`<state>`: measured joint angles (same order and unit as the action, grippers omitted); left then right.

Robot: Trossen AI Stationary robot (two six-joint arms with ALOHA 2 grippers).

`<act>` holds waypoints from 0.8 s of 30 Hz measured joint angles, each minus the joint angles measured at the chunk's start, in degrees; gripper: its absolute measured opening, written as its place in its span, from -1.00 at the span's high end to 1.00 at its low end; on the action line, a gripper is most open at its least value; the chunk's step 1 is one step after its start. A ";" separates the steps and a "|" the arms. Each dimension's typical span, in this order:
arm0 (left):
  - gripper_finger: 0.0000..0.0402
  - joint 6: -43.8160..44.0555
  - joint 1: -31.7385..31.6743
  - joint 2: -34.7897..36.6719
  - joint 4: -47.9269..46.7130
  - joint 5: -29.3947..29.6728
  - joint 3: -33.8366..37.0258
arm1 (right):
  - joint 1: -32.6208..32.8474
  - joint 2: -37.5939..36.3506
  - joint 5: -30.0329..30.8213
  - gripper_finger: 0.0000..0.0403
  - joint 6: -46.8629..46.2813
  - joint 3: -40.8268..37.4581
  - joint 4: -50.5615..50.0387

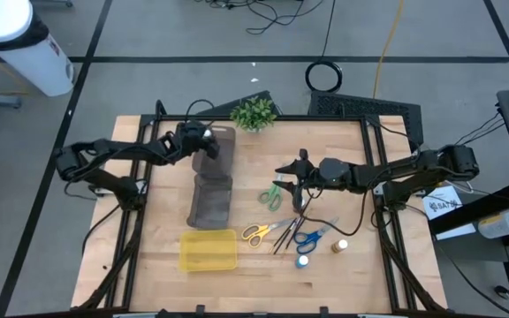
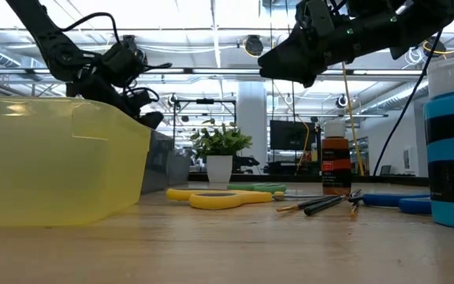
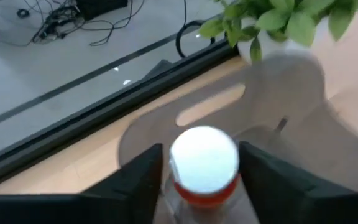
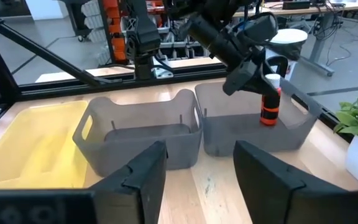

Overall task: Pick & Place Paint Supplies
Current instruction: Put the orange paint bottle into the top black bin, then put the brown paint bottle into the top black bin

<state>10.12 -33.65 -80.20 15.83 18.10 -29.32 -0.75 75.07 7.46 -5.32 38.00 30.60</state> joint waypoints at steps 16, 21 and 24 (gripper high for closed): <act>-0.82 -0.34 4.71 18.07 -7.33 -0.17 -0.02 | 1.78 -7.54 -0.04 0.09 0.07 0.00 -11.54; -0.80 3.16 7.45 20.93 -11.96 -0.19 -0.02 | 2.43 -6.43 -0.07 0.09 -1.10 -0.78 -11.77; -0.78 6.40 9.51 21.32 -14.98 -0.19 -0.02 | 2.38 -6.36 -0.03 0.09 -1.11 -1.33 -12.41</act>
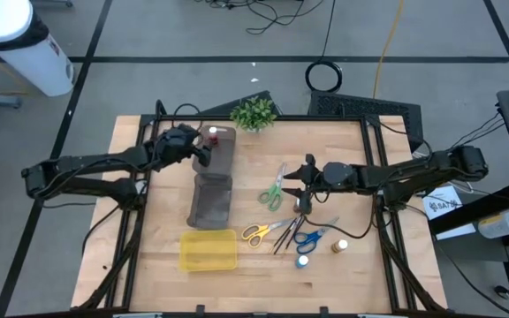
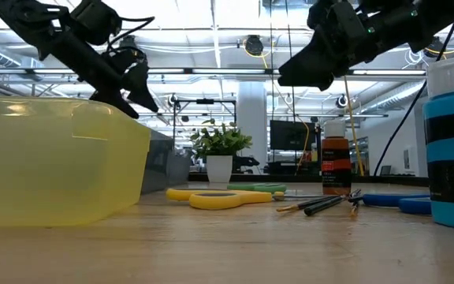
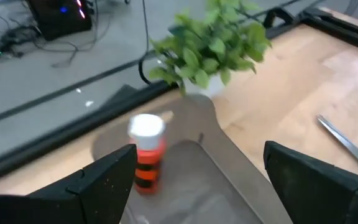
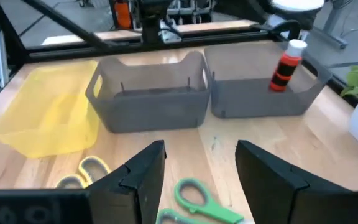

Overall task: Pick & Place Paint Supplies
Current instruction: Put the brown paint bottle into the top black bin

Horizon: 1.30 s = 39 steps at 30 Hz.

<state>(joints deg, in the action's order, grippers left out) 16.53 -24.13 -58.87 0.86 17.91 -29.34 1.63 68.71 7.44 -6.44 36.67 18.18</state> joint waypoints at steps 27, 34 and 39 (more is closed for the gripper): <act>-0.82 2.34 7.51 -0.02 -0.63 0.16 -0.02 | 8.59 -11.86 3.20 0.08 -12.33 -27.42 5.32; -0.82 3.53 7.51 -0.02 -0.10 0.17 -0.06 | 8.61 1.00 1.49 0.08 -10.89 -28.13 17.20; -0.82 3.53 7.51 -0.02 -0.06 0.17 -0.07 | 8.59 11.04 -0.02 0.08 -7.61 -23.83 23.23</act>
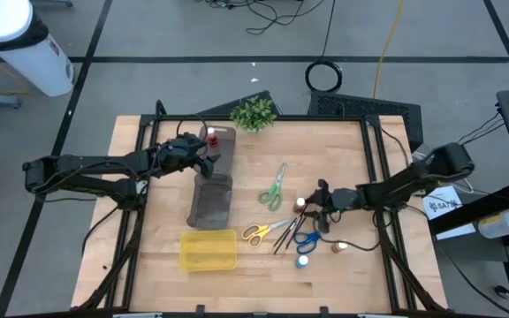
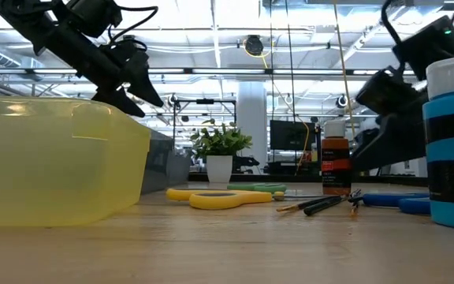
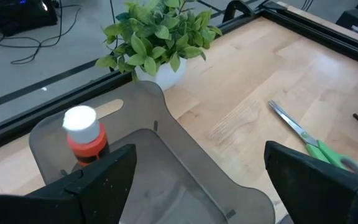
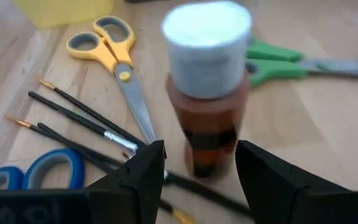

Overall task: Pick & Place Paint Supplies
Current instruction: Put the brown paint bottle into the top black bin

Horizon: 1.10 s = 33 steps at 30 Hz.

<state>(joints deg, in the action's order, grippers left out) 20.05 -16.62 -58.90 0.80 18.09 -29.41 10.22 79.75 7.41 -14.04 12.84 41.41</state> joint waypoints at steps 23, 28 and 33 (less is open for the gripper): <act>-0.82 1.38 0.99 -0.02 -0.45 -0.10 0.00 | -0.90 7.19 1.68 0.58 13.53 5.27 2.20; -0.82 7.46 1.01 -0.04 -2.02 -1.99 0.00 | -1.61 6.91 1.80 0.66 13.84 5.27 7.22; -0.82 7.47 1.26 -0.04 -0.28 -7.69 0.00 | -2.01 4.24 4.43 0.64 12.50 7.04 6.79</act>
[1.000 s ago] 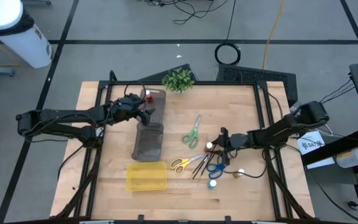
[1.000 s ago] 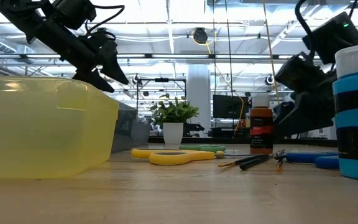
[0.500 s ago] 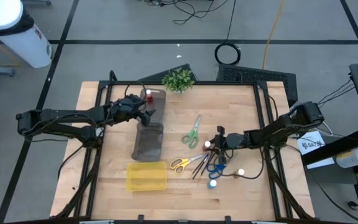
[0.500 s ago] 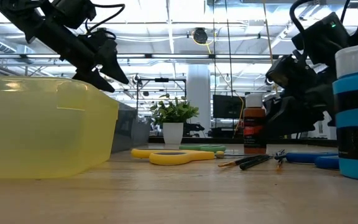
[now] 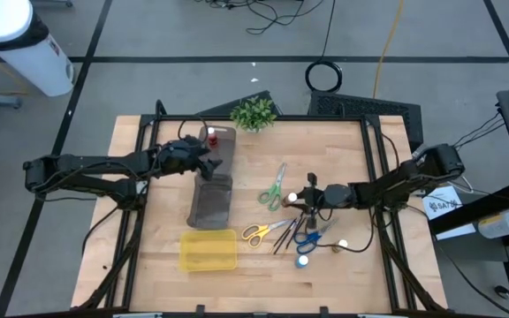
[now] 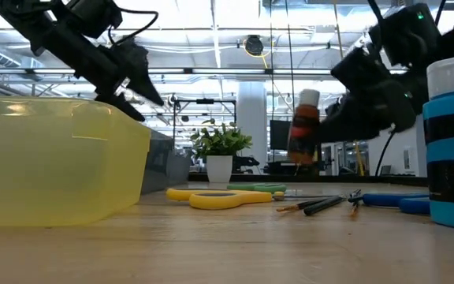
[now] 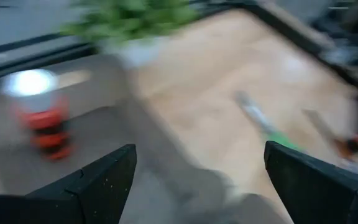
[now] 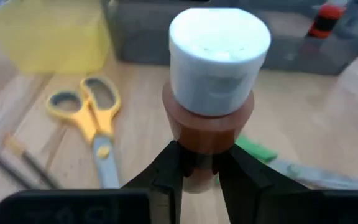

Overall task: Pick & Place Paint Supplies
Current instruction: Put the brown paint bottle into the top black bin

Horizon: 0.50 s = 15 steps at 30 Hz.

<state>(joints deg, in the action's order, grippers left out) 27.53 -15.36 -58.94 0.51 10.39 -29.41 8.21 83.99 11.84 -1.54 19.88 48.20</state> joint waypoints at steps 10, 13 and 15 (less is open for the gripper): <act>-0.82 -6.30 12.43 -6.10 4.76 -3.30 -8.38 | 0.46 -0.90 0.37 0.65 -3.77 13.62 -18.61; -0.82 -8.81 16.79 -11.93 5.55 -2.86 -12.39 | 0.91 -0.14 0.40 0.66 -4.91 16.35 -23.14; -0.82 -10.73 19.10 -16.58 5.34 -2.87 -16.02 | 0.95 0.15 0.99 0.67 -5.89 16.85 -24.42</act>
<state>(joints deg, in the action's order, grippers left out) 16.80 3.74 -75.51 5.85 7.53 -45.43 9.16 84.15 12.83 -7.43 36.73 23.78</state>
